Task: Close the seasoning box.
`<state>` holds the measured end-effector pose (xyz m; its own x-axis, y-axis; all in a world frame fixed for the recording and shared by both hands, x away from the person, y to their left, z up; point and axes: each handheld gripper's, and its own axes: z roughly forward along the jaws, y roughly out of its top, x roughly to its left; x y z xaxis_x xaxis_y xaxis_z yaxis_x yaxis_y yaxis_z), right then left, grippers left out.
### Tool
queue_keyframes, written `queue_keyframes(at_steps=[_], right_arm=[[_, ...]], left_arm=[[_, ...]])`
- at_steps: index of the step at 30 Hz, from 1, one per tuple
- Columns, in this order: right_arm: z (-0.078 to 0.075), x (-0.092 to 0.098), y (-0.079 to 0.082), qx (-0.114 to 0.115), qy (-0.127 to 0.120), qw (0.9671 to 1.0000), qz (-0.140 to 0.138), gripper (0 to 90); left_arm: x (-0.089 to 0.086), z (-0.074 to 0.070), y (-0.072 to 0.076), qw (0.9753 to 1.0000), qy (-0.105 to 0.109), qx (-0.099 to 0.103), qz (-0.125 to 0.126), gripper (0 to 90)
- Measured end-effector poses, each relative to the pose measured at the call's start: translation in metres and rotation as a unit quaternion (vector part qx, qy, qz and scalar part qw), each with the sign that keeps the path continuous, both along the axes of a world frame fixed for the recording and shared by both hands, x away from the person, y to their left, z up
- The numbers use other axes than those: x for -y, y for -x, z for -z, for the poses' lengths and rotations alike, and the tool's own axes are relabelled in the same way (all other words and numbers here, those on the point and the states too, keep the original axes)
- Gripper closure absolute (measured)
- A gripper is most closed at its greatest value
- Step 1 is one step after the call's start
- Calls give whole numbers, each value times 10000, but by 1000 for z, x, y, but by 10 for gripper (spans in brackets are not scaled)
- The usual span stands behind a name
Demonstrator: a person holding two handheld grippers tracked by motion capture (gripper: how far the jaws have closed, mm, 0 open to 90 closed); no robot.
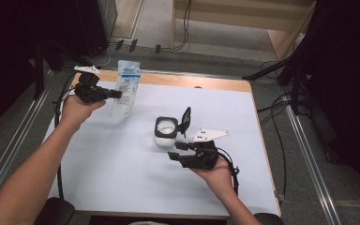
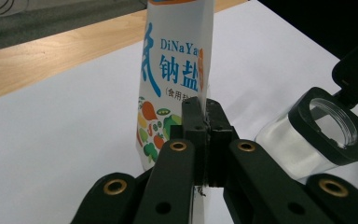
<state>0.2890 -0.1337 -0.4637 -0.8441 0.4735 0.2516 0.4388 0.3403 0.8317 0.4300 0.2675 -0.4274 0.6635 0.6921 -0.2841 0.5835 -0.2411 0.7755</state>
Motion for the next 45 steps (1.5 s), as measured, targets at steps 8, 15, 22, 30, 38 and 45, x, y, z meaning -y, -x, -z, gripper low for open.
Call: queue_keyframes(at_steps=[8,15,22,30,38,45], right_arm=[[7,21,-6,-151,-25,9996,237,523],[11,33,-10,-118,48,9993,350,523],[10,40,-16,-116,128,9977,654,523],[13,46,-22,-157,121,9961,860,523],[14,48,-24,-190,144,9947,1002,525],[14,49,-24,-177,109,9945,1022,527]], left_arm=[[-6,17,2,9999,-46,-51,-128,900],[-17,22,13,9997,-11,-124,-199,900],[-21,30,24,9998,51,-173,-108,900],[-25,36,33,9998,-41,-131,-153,898],[-26,43,42,9997,-38,-109,-203,885],[-25,45,44,9996,-120,-162,-211,865]])
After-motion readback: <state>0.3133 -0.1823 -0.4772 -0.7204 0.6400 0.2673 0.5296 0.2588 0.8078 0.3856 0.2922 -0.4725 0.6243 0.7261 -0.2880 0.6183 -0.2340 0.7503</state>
